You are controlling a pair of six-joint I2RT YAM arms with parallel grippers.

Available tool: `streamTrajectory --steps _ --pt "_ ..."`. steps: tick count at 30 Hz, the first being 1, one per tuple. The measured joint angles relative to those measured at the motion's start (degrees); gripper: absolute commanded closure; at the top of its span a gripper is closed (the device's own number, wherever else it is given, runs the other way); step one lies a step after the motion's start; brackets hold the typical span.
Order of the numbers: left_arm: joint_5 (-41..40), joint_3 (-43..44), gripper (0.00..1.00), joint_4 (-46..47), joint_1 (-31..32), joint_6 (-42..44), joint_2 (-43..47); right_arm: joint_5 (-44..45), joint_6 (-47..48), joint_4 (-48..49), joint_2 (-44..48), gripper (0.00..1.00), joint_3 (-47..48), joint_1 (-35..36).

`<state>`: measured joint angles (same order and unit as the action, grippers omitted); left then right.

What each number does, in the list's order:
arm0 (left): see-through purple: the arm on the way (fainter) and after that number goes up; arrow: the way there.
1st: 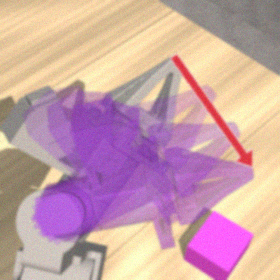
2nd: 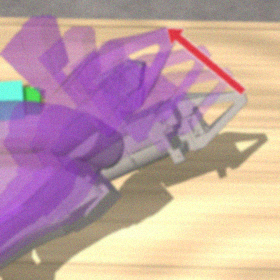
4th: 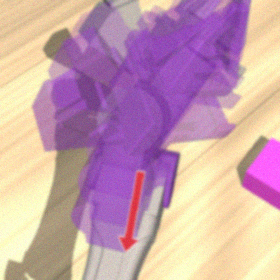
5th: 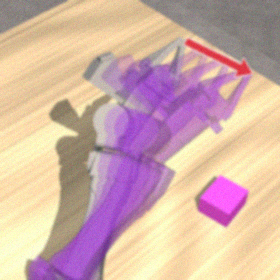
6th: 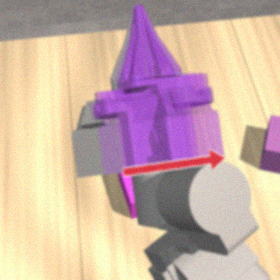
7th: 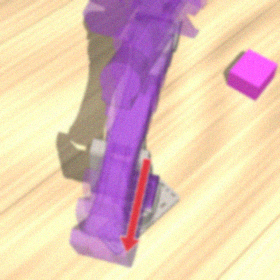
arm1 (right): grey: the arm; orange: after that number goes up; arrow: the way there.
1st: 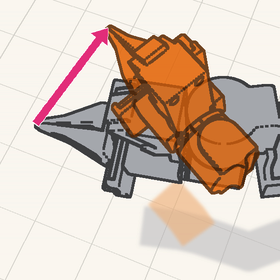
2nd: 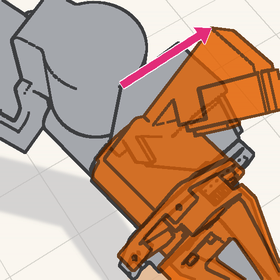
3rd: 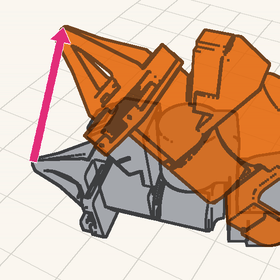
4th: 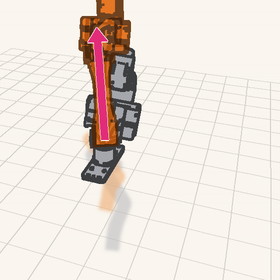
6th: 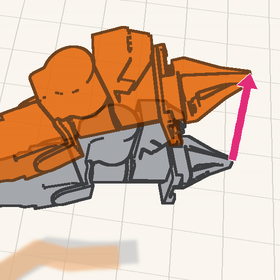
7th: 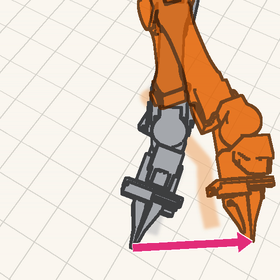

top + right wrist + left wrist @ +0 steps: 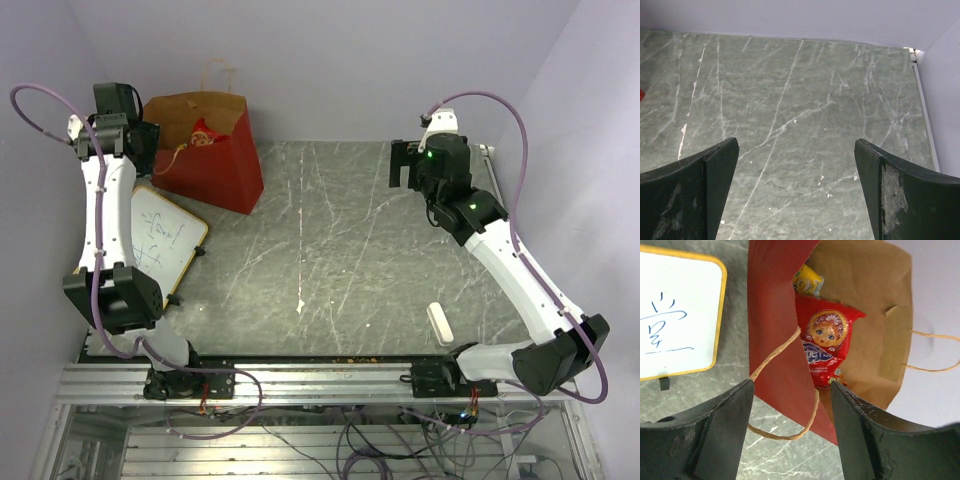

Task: Take the snacks out of the paper bag
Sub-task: Move the paper bag to the center of the board.

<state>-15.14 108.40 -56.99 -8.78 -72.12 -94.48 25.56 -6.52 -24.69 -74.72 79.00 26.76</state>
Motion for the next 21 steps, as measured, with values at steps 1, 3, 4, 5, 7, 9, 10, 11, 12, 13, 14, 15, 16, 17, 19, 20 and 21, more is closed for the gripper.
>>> streamTrajectory --steps 1,3,4,5,7,9,10,11,12,13,14,15,16,17,19,20,21 --pt "0.46 -0.39 0.27 -0.09 -0.02 -0.42 -0.28 0.15 0.11 0.17 0.0 0.0 0.0 0.0" --pt "1.4 -1.18 0.26 -0.17 -0.04 -0.81 -0.5 0.31 0.17 0.5 0.0 0.0 0.0 0.0" --pt "1.75 -1.64 0.25 -0.31 -0.04 -0.92 -0.5 0.35 0.2 0.7 0.0 0.0 0.0 0.0" --pt "1.99 -2.12 0.24 -0.33 -0.04 -1.01 -0.46 0.33 0.17 0.83 0.0 0.0 0.0 0.0" --pt "2.03 -3.06 0.23 -0.37 -0.07 -1.03 -0.22 0.17 0.13 0.9 0.0 0.0 -0.02 0.0" --pt "1.81 -3.87 0.23 -0.52 -0.07 -0.87 0.24 -0.22 0.09 1.2 0.02 0.0 -0.28 0.0" --pt "1.55 -4.13 0.24 -0.61 -0.11 -0.61 0.66 -0.35 0.07 1.29 0.04 0.0 -0.5 0.0" --pt "1.22 -4.22 0.23 -0.72 -0.17 -0.22 1.18 -0.52 0.02 1.27 0.04 0.0 -0.76 0.0" --pt "1.01 -4.22 0.23 -0.7 -0.31 0.22 1.68 -0.7 -0.02 1.27 0.04 0.0 -1.01 0.0" --pt "0.7 -4.22 0.23 -0.68 -0.63 0.94 2.56 -0.74 -0.07 1.27 0.04 0.0 -1.2 0.02" --pt "0.39 -4.24 0.23 -0.68 -0.96 1.44 3.23 -0.81 -0.09 1.25 0.04 0.0 -1.33 0.02" --pt "-0.09 -4.22 0.23 -0.66 -1.53 2.19 4.24 -0.92 -0.11 1.25 0.04 0.0 -1.38 0.04" --pt "-0.44 -4.22 0.23 -0.59 -2.12 2.82 5.2 -1.05 -0.11 1.27 0.04 0.0 -1.38 0.04" --pt "-0.87 -4.22 0.23 -0.52 -2.73 3.34 6.08 -1.16 -0.13 1.27 0.04 0.0 -1.38 0.04" --pt "-1.38 -4.24 0.22 -0.31 -3.54 4.04 7.63 -1.38 -0.15 1.29 0.02 0.0 -1.38 0.04" --pt "-1.42 -4.28 0.21 -0.22 -3.85 4.2 8.35 -1.46 -0.2 1.29 0.02 0.0 -1.4 0.04" --pt "-1.42 -4.5 0.2 -0.07 -3.96 4.2 8.81 -1.57 -0.22 1.29 0.02 0.0 -1.46 0.04"
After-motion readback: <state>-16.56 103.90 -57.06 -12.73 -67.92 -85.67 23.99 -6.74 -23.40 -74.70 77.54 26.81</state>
